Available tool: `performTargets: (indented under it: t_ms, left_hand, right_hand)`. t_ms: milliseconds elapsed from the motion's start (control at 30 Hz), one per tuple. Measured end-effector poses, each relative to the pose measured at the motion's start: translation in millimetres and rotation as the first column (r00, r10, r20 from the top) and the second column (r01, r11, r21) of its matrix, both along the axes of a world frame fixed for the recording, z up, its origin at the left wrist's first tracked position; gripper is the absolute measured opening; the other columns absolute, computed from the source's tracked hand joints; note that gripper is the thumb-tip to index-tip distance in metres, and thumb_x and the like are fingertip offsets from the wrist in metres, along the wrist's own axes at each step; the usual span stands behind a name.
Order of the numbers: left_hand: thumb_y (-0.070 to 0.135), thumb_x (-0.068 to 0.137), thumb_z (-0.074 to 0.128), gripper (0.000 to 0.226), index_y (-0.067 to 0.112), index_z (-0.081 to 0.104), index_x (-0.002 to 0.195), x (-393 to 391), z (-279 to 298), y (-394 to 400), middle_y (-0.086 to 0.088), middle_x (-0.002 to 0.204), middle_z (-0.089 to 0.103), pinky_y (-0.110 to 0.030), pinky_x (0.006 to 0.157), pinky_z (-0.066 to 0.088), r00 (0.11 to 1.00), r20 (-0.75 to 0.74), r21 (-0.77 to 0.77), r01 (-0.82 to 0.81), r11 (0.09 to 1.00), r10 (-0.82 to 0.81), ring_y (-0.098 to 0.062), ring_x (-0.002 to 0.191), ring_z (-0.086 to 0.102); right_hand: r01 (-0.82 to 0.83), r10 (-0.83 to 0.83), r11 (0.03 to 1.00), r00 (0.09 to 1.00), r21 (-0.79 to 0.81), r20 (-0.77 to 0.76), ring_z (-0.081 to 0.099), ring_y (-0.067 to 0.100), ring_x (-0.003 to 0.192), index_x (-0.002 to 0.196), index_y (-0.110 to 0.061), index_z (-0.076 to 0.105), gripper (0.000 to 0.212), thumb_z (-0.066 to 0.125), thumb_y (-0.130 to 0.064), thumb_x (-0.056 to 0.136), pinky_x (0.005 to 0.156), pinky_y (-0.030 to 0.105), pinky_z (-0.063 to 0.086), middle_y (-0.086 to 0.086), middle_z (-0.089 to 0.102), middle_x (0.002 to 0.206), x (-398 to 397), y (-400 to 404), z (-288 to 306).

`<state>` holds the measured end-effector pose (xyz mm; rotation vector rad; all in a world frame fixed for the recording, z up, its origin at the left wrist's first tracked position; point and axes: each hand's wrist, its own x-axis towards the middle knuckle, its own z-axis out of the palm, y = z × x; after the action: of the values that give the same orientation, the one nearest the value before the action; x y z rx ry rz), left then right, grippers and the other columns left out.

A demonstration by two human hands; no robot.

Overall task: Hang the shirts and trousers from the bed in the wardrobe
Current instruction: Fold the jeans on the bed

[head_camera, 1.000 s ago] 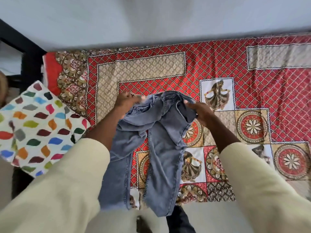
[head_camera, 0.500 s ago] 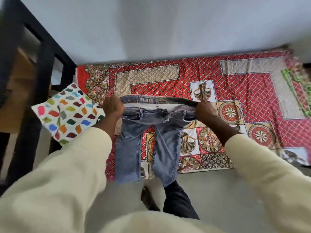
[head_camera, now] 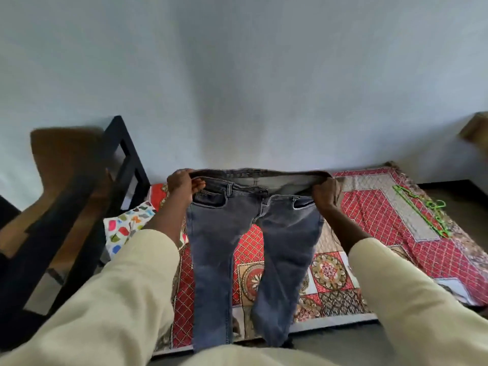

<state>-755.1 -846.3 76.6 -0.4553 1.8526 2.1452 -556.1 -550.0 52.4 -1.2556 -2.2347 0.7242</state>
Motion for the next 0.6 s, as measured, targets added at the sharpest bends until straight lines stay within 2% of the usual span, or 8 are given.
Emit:
performTargets:
  t_ms: [100, 167, 233, 267, 367, 467, 567, 600]
  left_hand:
    - [0.0, 0.095, 0.04, 0.024, 0.005, 0.062, 0.086, 3.5, 43.2, 5.5, -0.014, 0.065, 0.059, -0.034, 0.049, 0.059, 0.994, -0.06, 0.146, -0.083, 0.986, 0.093, -0.02, 0.046, 0.059]
    - [-0.001, 0.089, 0.049, 0.017, 0.005, 0.061, 0.079, 8.2, 61.0, 11.8, -0.014, 0.065, 0.06, -0.032, 0.045, 0.056, 0.984, -0.094, 0.136, -0.135, 0.981, 0.149, -0.02, 0.047, 0.058]
    - [0.006, 0.079, 0.062, 0.003, 0.008, 0.062, 0.077, 14.0, 68.9, 19.8, -0.015, 0.073, 0.069, -0.033, 0.048, 0.057, 0.967, -0.17, 0.009, -0.192, 0.981, 0.191, -0.02, 0.048, 0.063]
    - [0.01, 0.076, 0.066, 0.007, 0.009, 0.064, 0.082, 19.8, 69.6, 23.6, -0.015, 0.082, 0.072, -0.035, 0.056, 0.06, 0.959, -0.217, -0.095, -0.205, 0.974, 0.181, -0.023, 0.054, 0.067]
    - [0.01, 0.082, 0.062, 0.027, 0.007, 0.058, 0.109, 43.1, 61.2, 32.9, -0.017, 0.113, 0.066, -0.036, 0.081, 0.051, 0.95, -0.303, -0.369, -0.183, 0.911, 0.068, -0.036, 0.098, 0.066]
    - [0.008, 0.088, 0.053, 0.031, 0.011, 0.047, 0.119, 58.9, 48.1, 39.3, -0.018, 0.126, 0.051, -0.042, 0.085, 0.046, 0.95, -0.301, -0.516, -0.095, 0.851, -0.077, -0.041, 0.108, 0.057]
    - [0.009, 0.095, 0.046, 0.024, 0.011, 0.044, 0.119, 67.2, 39.8, 44.7, -0.017, 0.131, 0.04, -0.037, 0.078, 0.043, 0.968, -0.22, -0.559, -0.022, 0.829, -0.122, -0.038, 0.11, 0.053]
    - [0.014, 0.098, 0.044, 0.024, 0.009, 0.043, 0.122, 71.0, 37.3, 48.2, -0.016, 0.131, 0.041, -0.034, 0.078, 0.041, 0.978, -0.179, -0.563, -0.01, 0.827, -0.11, -0.035, 0.112, 0.054]
  right_hand:
    - [0.036, -0.035, 0.999, 0.999, 0.024, -0.041, 0.061, 0.042, 0.098, 0.104, -0.004, 0.071, 0.035, 0.048, -0.005, 0.077, 0.079, 0.04, 0.048, 0.029, 0.066, 0.104, 6.2, 0.7, 49.6]
    - [0.07, -0.07, 0.998, 0.993, -0.004, -0.099, 0.064, 0.041, 0.095, 0.099, -0.001, 0.071, 0.032, 0.047, -0.006, 0.078, 0.078, 0.041, 0.05, 0.029, 0.068, 0.104, 11.7, -4.6, 74.5]
    - [0.129, -0.14, 0.99, 0.971, -0.064, -0.196, 0.065, 0.038, 0.092, 0.097, -0.006, 0.072, 0.033, 0.046, -0.007, 0.077, 0.077, 0.041, 0.053, 0.024, 0.07, 0.101, 13.4, -8.4, 84.6]
    - [0.152, -0.168, 0.985, 0.957, -0.086, -0.238, 0.065, 0.036, 0.09, 0.095, -0.008, 0.072, 0.032, 0.046, -0.008, 0.076, 0.076, 0.041, 0.055, 0.021, 0.071, 0.099, 13.9, -9.6, 85.7]
    - [0.173, -0.192, 0.981, 0.934, -0.091, -0.3, 0.066, 0.034, 0.091, 0.095, -0.01, 0.072, 0.029, 0.051, -0.01, 0.076, 0.079, 0.043, 0.057, 0.016, 0.072, 0.096, 20.2, -16.2, 78.9]
    - [0.193, -0.194, 0.981, 0.962, -0.025, -0.193, 0.063, 0.035, 0.094, 0.102, -0.013, 0.072, 0.032, 0.047, -0.01, 0.081, 0.085, 0.04, 0.053, 0.015, 0.067, 0.107, 37.0, -15.9, 67.5]
    - [0.145, -0.148, 0.988, 0.986, 0.043, 0.07, 0.061, 0.038, 0.102, 0.106, -0.002, 0.068, 0.027, 0.049, -0.012, 0.089, 0.087, 0.04, 0.047, 0.022, 0.051, 0.132, 56.5, -9.0, 55.1]
    - [0.09, -0.096, 0.995, 0.983, 0.047, 0.157, 0.06, 0.037, 0.105, 0.107, 0.0, 0.067, 0.027, 0.049, -0.014, 0.092, 0.089, 0.04, 0.046, 0.022, 0.052, 0.132, 63.9, -4.9, 49.4]
